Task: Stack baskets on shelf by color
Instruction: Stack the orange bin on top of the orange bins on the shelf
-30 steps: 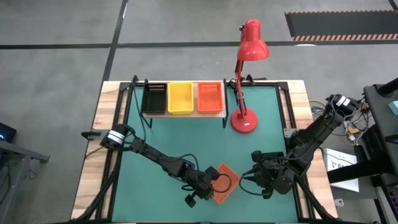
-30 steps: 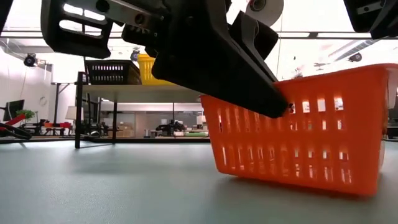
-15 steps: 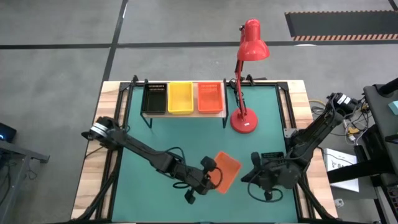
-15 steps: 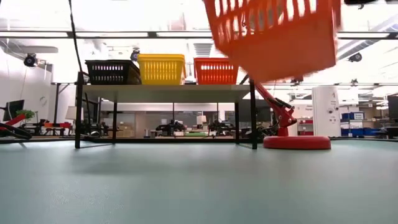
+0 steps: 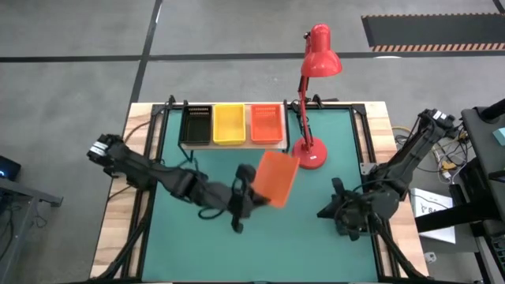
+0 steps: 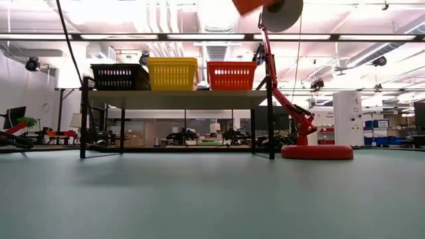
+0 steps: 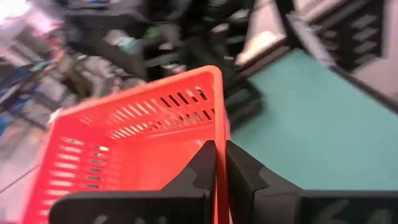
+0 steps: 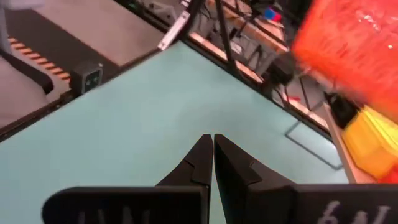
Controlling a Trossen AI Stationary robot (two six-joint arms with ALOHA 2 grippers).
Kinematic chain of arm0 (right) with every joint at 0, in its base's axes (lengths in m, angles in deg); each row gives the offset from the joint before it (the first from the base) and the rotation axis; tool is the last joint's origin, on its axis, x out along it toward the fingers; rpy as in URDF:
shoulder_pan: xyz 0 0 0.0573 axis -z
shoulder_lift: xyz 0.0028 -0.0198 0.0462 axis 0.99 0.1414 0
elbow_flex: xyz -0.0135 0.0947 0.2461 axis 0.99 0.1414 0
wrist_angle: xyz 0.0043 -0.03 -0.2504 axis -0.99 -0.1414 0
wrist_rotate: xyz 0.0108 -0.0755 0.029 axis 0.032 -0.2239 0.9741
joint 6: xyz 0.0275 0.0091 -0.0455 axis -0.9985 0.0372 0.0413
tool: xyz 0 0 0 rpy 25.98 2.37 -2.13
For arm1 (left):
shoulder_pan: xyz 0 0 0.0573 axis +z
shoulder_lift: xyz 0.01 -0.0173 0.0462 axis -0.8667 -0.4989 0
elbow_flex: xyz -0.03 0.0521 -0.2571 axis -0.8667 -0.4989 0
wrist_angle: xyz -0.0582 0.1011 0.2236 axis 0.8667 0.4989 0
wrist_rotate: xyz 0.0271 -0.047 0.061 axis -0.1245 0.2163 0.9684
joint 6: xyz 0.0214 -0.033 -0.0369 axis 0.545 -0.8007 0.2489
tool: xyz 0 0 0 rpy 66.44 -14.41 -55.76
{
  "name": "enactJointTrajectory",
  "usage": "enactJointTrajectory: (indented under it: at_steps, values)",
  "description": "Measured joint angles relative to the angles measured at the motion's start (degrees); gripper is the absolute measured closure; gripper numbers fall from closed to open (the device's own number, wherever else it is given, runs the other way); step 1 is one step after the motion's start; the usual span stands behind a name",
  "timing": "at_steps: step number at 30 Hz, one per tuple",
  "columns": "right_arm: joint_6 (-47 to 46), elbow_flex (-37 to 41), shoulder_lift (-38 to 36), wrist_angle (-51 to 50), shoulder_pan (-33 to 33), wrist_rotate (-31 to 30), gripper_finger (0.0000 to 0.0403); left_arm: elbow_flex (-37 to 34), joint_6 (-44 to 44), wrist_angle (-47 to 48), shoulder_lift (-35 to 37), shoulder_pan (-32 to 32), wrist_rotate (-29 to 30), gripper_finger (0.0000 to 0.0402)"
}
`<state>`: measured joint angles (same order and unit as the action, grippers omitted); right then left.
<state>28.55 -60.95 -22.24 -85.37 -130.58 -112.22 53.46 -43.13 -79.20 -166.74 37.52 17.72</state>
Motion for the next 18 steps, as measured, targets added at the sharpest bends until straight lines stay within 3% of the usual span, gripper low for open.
enactJointTrajectory:
  at_steps: [11,18]
  values:
    - [-7.95,0.04,-6.09,-12.49,0.0,-3.39,0.0394,1.51,-0.11,1.36,1.78,14.81,0.03,0.0401]
    - [-3.51,0.13,-9.54,-13.71,0.02,-3.43,0.0394,1.5,-1.58,1.21,1.76,21.85,-1.37,0.0401]
